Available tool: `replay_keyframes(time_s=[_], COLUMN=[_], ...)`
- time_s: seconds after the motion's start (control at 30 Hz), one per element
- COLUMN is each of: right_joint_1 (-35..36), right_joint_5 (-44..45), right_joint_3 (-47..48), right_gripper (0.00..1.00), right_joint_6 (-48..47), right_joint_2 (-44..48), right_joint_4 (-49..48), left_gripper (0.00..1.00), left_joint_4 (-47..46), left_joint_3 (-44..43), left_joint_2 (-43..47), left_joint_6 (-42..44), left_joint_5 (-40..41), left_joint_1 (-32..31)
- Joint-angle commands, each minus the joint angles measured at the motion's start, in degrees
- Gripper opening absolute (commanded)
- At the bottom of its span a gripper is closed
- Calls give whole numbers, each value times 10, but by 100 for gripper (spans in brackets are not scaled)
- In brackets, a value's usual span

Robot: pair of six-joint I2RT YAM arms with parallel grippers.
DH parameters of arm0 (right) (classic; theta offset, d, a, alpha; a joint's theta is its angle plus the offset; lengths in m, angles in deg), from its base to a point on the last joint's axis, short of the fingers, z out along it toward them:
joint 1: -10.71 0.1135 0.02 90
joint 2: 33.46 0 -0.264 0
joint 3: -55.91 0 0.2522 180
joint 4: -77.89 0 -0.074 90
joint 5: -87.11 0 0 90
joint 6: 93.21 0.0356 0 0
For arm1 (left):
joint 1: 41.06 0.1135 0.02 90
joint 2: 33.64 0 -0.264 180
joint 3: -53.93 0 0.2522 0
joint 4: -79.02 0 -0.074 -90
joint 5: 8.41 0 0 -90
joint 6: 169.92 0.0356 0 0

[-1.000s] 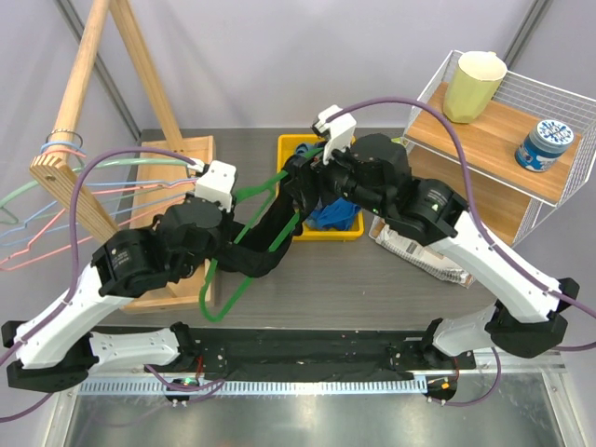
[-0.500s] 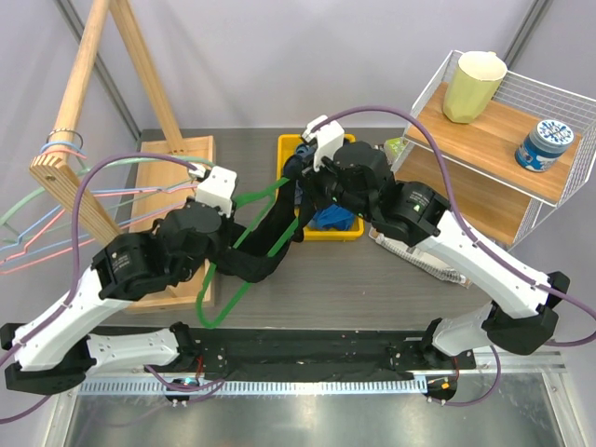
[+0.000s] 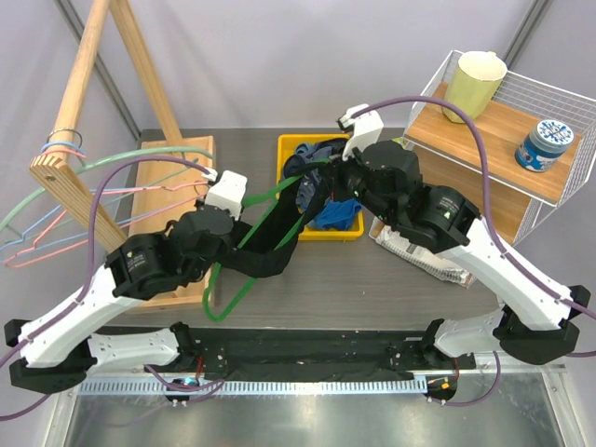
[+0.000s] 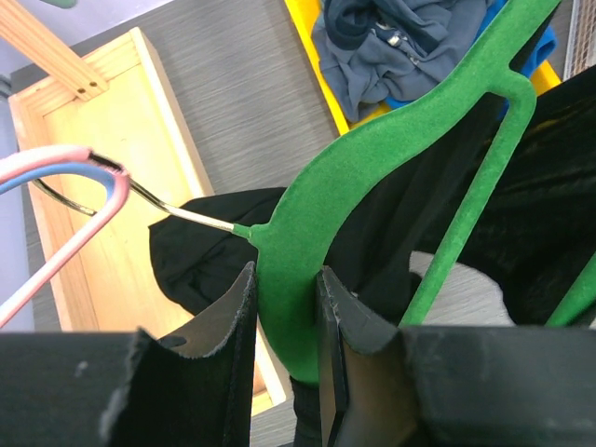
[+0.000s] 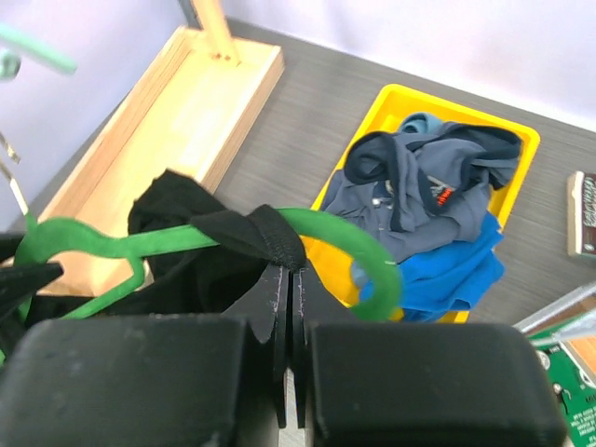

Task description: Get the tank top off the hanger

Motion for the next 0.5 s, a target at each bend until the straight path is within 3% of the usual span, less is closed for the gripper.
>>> replay_keyframes(time_s=[0.0,0.3,0.47], right_joint_1=[-16,-36,-45], right_joint_5=[52,158,114], right_joint_3=[32,44,7], right_gripper=[1,1,1], right_joint_6=[47,49,51], right_joint_2=[28,21,36], right_joint_4=[-18,46,58], left_gripper=[0,0,0], left_joint_4=[-28,-79,-110], left_joint_3=[9,52,69], left_joint_2=[24,95,134], left_joint_6=[24,59,68], left_joint_5=[25,10,0], left_joint_1=[-2,-2,-2])
